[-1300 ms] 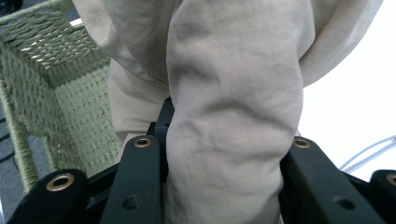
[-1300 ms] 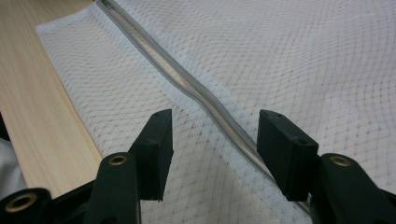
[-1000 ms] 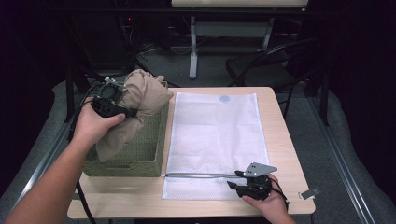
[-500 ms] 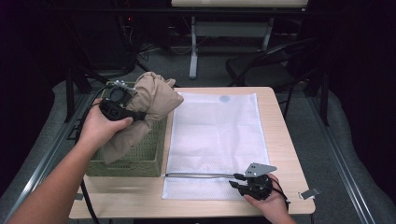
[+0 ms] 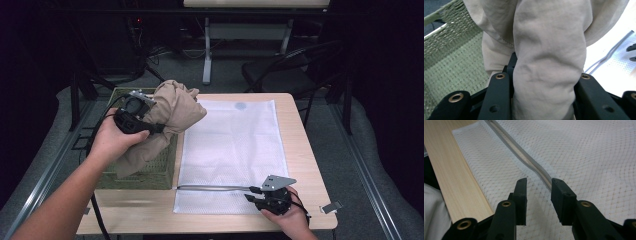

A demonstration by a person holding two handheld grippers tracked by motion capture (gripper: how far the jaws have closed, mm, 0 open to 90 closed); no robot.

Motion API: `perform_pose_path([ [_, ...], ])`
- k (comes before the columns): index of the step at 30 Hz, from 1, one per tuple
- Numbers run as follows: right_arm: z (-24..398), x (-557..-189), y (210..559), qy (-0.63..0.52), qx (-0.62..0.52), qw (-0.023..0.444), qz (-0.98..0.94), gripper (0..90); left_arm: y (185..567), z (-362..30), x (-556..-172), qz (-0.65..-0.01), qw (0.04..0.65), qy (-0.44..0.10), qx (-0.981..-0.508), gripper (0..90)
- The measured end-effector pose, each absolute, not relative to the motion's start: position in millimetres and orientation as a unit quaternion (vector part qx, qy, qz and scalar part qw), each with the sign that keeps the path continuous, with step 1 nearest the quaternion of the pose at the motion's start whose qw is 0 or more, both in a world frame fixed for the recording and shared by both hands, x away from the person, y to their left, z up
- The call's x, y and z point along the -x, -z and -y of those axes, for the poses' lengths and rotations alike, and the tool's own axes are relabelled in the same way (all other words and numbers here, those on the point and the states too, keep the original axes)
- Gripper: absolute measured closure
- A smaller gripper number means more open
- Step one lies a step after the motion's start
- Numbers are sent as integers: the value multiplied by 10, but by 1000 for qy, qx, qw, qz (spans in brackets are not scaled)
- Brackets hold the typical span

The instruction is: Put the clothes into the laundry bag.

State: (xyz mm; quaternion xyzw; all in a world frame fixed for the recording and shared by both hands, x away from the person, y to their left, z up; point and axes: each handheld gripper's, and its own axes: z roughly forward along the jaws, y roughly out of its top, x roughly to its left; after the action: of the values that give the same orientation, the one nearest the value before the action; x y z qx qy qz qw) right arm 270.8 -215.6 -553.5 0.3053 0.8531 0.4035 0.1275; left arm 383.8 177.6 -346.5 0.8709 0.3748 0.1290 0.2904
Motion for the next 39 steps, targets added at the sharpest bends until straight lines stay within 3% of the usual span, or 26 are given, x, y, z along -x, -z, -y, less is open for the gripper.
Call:
perform_pose_path([
  [14, 2168, -2713, 5522, -423, -300, 140, -844, 571, 3460, -1540, -3693, -339, 300, -120, -883, 634],
  [18, 2171, -2708, 5484, -424, -294, 173, -839, 536, 3465, -1461, -3646, -327, 298, -117, -889, 634],
  [34, 2183, -2767, 5335, -408, -295, 148, -852, 712, 3580, -1237, -3481, -295, 296, -108, -902, 634],
  [39, 2145, -2832, 5263, -389, -275, 151, -866, 728, 3627, -1181, -3431, -283, 296, -107, -906, 634],
])
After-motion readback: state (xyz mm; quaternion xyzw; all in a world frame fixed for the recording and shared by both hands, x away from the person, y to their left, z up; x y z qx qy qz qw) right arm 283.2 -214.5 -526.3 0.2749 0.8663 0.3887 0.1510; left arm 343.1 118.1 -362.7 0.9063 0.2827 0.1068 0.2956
